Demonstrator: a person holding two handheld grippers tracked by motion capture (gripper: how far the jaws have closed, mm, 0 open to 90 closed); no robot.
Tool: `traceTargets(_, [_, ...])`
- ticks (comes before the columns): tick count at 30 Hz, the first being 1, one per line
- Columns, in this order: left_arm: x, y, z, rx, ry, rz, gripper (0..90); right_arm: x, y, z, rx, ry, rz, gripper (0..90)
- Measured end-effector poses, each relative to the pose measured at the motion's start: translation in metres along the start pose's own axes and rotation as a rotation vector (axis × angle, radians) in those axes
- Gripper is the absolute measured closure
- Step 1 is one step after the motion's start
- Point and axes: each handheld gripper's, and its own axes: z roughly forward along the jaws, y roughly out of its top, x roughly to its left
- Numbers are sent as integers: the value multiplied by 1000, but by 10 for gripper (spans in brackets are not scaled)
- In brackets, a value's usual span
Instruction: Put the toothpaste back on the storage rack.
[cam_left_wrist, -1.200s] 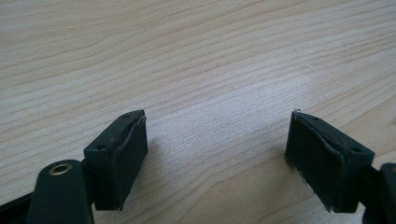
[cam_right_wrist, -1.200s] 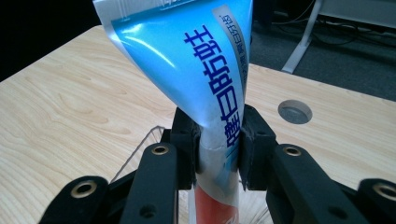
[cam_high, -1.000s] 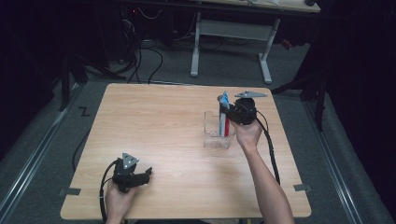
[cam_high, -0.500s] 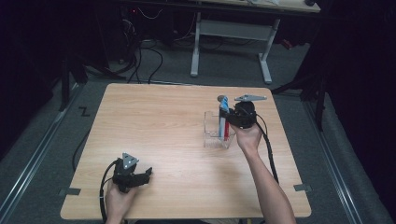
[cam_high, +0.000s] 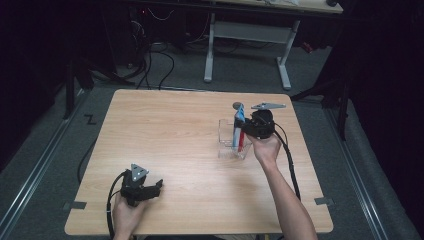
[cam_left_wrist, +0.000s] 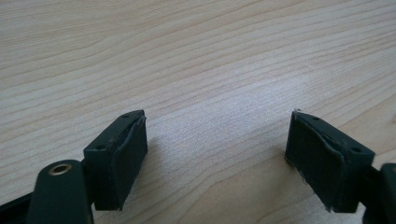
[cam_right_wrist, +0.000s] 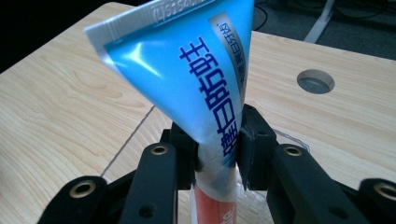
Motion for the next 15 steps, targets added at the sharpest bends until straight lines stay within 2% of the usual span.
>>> traceTargets(11, [0, 0, 0, 0, 0, 0, 210, -3, -5, -2, 4, 3, 5, 706])
traceTargets(15, [0, 0, 0, 0, 0, 0, 210, -8, -9, -5, -17, 12, 33, 706])
